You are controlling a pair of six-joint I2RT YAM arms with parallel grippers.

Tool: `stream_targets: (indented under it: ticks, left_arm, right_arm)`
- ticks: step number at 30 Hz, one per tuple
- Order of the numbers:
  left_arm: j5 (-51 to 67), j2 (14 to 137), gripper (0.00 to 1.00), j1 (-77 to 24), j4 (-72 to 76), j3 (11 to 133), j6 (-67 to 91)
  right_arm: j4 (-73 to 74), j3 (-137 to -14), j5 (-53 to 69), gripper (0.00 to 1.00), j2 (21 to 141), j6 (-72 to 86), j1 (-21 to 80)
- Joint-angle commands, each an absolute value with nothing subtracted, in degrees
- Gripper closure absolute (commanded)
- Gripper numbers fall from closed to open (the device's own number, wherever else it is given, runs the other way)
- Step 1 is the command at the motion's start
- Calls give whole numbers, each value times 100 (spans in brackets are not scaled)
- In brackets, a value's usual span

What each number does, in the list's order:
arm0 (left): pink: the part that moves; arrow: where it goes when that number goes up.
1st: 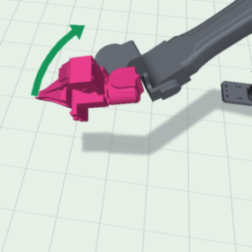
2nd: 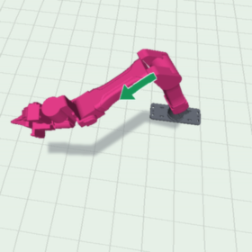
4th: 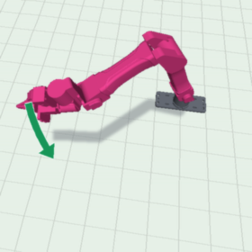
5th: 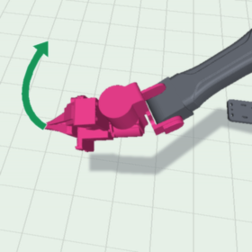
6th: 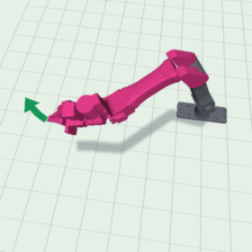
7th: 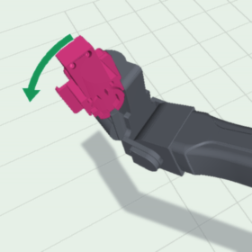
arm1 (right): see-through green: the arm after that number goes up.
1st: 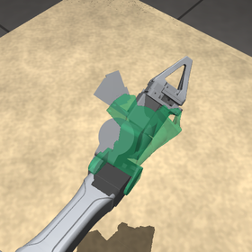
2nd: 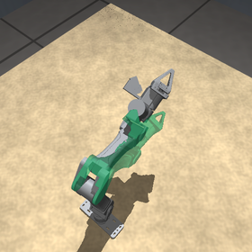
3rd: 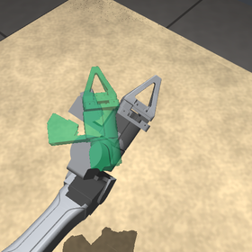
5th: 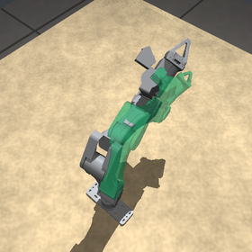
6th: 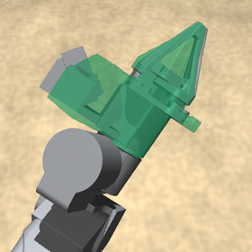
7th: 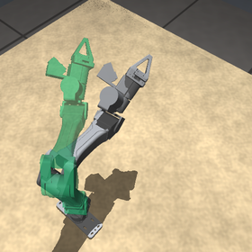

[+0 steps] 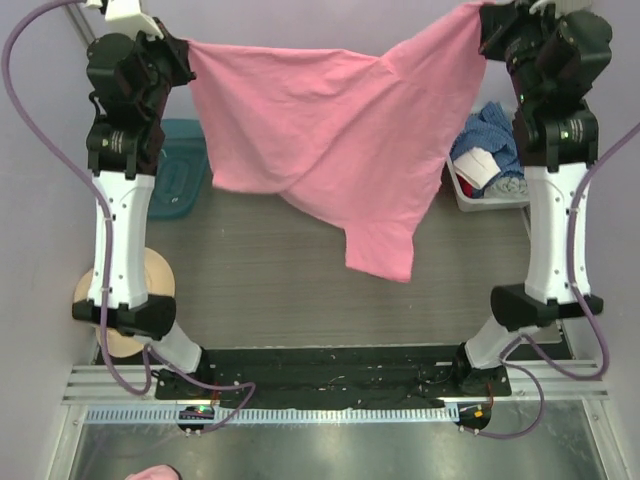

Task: Fold and stack the t-shirts
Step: Flatten the tshirt out

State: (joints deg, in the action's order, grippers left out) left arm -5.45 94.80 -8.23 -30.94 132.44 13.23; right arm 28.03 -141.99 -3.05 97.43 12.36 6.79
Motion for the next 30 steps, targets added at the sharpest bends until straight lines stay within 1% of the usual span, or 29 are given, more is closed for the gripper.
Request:
stream_targets:
  ticks: [1, 2, 3, 4, 6, 8, 12, 14, 17, 20, 22, 24, 26, 28, 30]
  left_arm:
    - [-211, 7609, 100, -782, -1771, 11581, 1529]
    - [-202, 7237, 100, -765, -1636, 11097, 1564]
    - [-211, 6955, 100, -773, -1539, 10317, 1599]
    - [-289, 6448, 100, -773, -1512, 10040, 1608]
    - [-316, 6154, 100, -765, -1826, 9722, 1617]
    - [-229, 5995, 100, -765, -2099, 9808, 1643]
    - [297, 6100, 100, -765, -3371, 10878, 1880]
    - [587, 5943, 100, -773, -3567, 11012, 2030]
    - [659, 5801, 100, -773, -4252, 11285, 2179]
    - [484, 5231, 100, -949, -4298, 10733, 2433]
    - [562, 4949, 100, -984, -4350, 10451, 2548]
    - [554, 4861, 100, -1011, -4394, 10467, 2593]
    - [493, 4886, 100, -1028, -4438, 10573, 2549]
    - [379, 5035, 100, -1037, -4412, 10600, 2400]
    - [378, 5193, 100, -1028, -4247, 10408, 2321]
  right_arm:
    - [1663, -12440, 147, 99, 7720, 1239, 650]
    - [1609, -12106, 167, 99, 7212, 1283, 650]
    - [1556, -11641, 158, 99, 6963, 1292, 650]
    - [1617, -11532, 184, 99, 6796, 1301, 650]
    - [1801, -11540, 193, 99, 6506, 1318, 650]
    - [2091, -11880, 237, 99, 6477, 1362, 650]
    - [2899, -12787, 658, 99, 6645, 1537, 650]
    - [3268, -12937, 930, 99, 6548, 1625, 659]
    - [3883, -12885, 1124, 99, 6267, 1836, 650]
    - [4183, -12613, 1336, 99, 5846, 2056, 650]
    - [4288, -12699, 1362, 99, 5757, 2127, 659]
    - [4612, -13304, 1406, 99, 5975, 2162, 659]
    - [4632, -13517, 1433, 99, 6090, 2197, 659]
    - [4518, -13352, 1293, 99, 6108, 2197, 668]
    - [4117, -12624, 1231, 99, 6047, 2180, 659]
